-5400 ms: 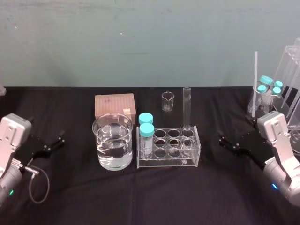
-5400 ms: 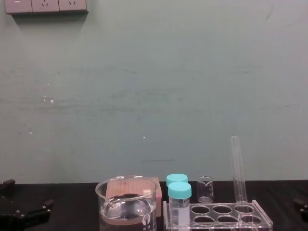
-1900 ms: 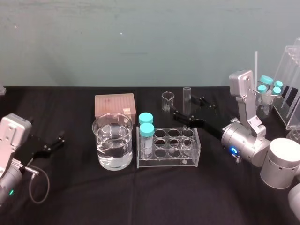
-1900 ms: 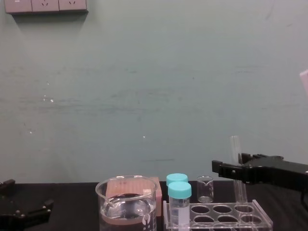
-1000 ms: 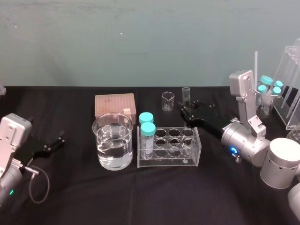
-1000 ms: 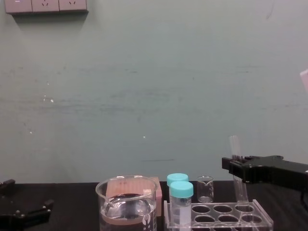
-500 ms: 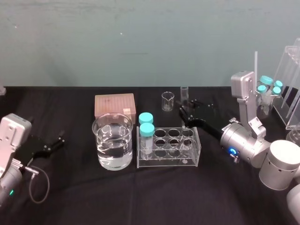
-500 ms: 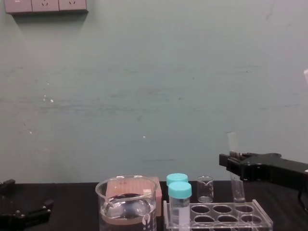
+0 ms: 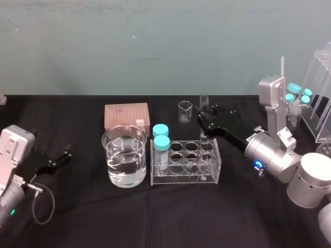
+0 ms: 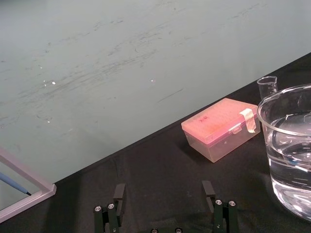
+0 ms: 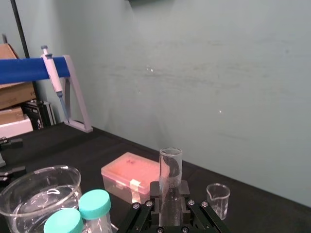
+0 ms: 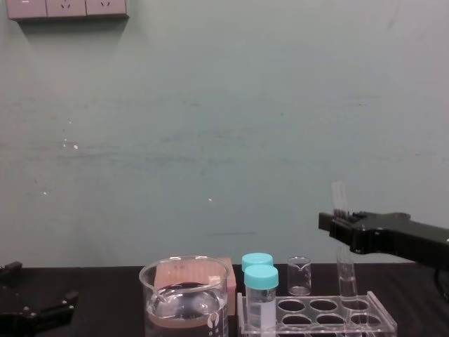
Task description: Hold the test tube with one hand and immerse one end into the beaker, then return it to the test tube rack.
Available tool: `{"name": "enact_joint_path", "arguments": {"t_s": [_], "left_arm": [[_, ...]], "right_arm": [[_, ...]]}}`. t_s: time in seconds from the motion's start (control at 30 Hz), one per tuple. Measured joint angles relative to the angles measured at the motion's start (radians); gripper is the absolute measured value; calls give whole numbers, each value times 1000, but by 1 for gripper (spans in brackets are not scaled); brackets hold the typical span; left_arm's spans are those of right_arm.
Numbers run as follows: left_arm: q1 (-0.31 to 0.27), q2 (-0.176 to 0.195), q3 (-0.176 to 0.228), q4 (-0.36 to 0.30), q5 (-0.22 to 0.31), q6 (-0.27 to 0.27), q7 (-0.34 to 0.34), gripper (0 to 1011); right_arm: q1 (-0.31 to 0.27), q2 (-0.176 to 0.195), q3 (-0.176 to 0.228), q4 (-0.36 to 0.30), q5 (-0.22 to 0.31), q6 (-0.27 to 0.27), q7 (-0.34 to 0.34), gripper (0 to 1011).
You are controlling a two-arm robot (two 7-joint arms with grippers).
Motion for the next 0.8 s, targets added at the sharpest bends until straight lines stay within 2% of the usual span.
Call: {"name": "enact_joint_path", "arguments": {"t_s": [0.43, 0.8], "left_arm": [[0, 0, 0, 0, 0, 0, 0, 1000], [0, 0, 0, 0, 0, 0, 0, 1000]], "right_arm": [[-18, 20, 25, -87, 10, -25, 1, 230], [-32, 47, 76, -194, 23, -39, -30, 230]]}}
